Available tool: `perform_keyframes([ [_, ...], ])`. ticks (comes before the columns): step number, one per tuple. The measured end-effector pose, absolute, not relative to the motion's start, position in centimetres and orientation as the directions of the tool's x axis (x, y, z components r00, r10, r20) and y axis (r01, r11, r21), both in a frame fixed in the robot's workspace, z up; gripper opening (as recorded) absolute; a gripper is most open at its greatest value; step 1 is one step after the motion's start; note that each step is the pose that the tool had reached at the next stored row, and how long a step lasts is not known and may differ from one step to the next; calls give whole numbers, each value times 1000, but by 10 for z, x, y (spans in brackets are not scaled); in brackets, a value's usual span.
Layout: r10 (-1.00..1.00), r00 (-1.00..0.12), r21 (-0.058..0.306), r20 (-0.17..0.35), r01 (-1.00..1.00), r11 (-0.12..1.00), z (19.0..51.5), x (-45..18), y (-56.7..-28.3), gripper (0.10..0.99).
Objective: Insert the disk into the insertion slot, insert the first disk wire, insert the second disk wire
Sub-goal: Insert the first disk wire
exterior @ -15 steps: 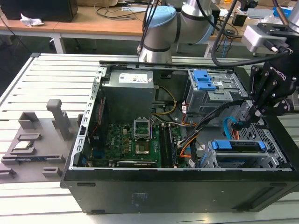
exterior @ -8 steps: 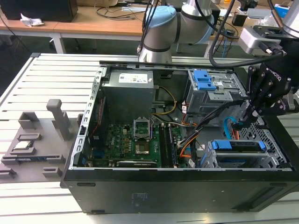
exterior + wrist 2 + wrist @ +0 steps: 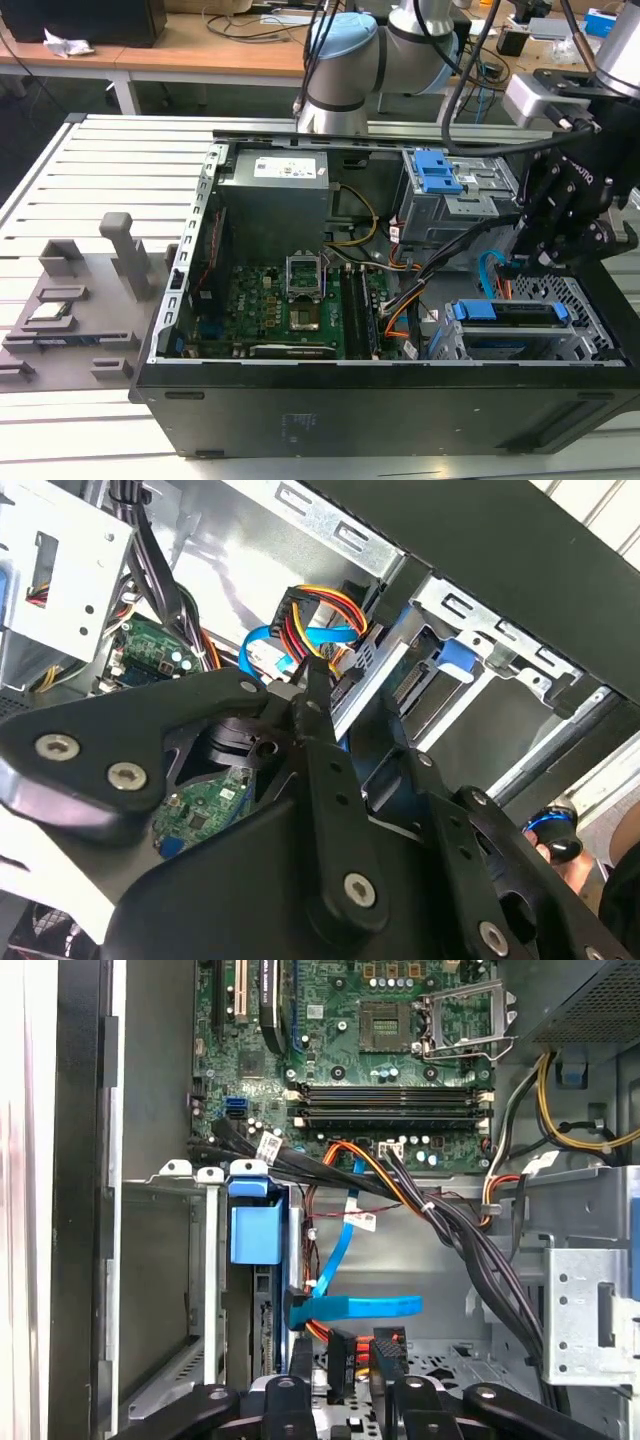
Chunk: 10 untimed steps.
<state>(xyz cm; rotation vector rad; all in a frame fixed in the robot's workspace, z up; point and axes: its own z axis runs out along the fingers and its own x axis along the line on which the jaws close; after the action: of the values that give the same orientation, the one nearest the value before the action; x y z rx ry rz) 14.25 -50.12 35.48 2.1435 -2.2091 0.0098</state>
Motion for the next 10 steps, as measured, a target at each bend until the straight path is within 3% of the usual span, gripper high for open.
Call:
perform_keyframes([
  [5,-998,-29,39,54,-999,31,353,142,-501,349],
  [8,-998,-29,39,54,-999,31,353,142,-501,169],
  [10,-998,-29,39,55,-999,31,353,142,-501,169],
])
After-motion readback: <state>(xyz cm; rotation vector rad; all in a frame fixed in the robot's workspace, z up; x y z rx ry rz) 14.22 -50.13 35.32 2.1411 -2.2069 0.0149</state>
